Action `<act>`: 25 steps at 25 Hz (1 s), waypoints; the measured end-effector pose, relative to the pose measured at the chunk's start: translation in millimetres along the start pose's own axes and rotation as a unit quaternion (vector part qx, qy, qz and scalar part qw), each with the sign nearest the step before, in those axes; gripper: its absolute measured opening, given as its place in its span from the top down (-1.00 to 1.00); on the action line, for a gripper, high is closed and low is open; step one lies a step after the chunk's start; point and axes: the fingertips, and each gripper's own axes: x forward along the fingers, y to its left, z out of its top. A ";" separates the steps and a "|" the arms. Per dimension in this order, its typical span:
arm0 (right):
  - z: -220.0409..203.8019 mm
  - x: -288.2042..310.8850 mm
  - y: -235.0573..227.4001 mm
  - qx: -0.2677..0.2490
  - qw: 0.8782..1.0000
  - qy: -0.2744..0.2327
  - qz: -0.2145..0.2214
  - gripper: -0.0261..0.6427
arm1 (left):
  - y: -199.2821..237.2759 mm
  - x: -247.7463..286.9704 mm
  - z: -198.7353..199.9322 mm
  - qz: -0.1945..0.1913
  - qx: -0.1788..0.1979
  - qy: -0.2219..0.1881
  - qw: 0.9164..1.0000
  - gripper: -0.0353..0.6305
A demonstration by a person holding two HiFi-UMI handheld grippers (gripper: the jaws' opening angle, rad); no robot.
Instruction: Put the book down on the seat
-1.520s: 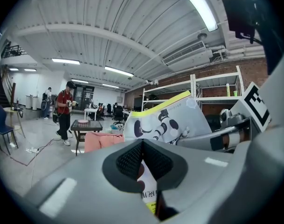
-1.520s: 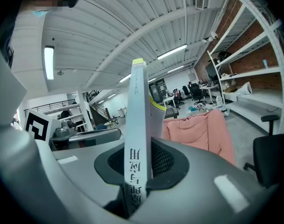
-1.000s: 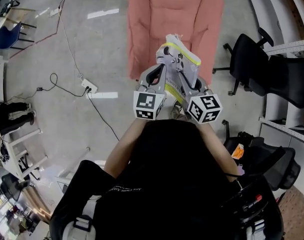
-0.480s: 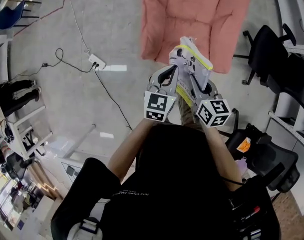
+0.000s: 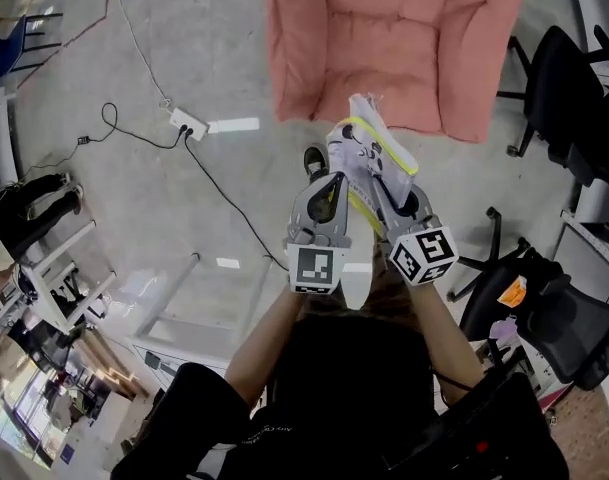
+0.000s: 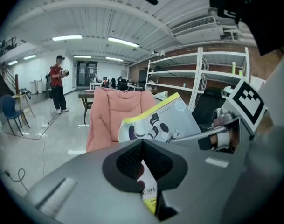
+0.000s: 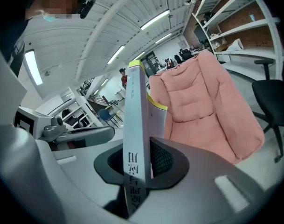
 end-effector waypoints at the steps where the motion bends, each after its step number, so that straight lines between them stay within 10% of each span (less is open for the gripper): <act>1: -11.4 3.7 -7.1 -0.001 1.000 -0.001 0.003 0.67 | -1.7 2.3 -9.6 0.000 0.009 -0.004 1.000 0.89; 15: -137.1 24.0 -52.1 0.014 1.000 0.024 0.005 0.67 | -45.2 -1.0 -118.1 -0.046 -0.026 -0.010 0.999 0.89; 25: -96.7 59.3 -83.9 -0.025 0.999 0.013 0.034 0.67 | -47.2 5.2 -121.7 -0.043 -0.027 -0.010 0.999 0.89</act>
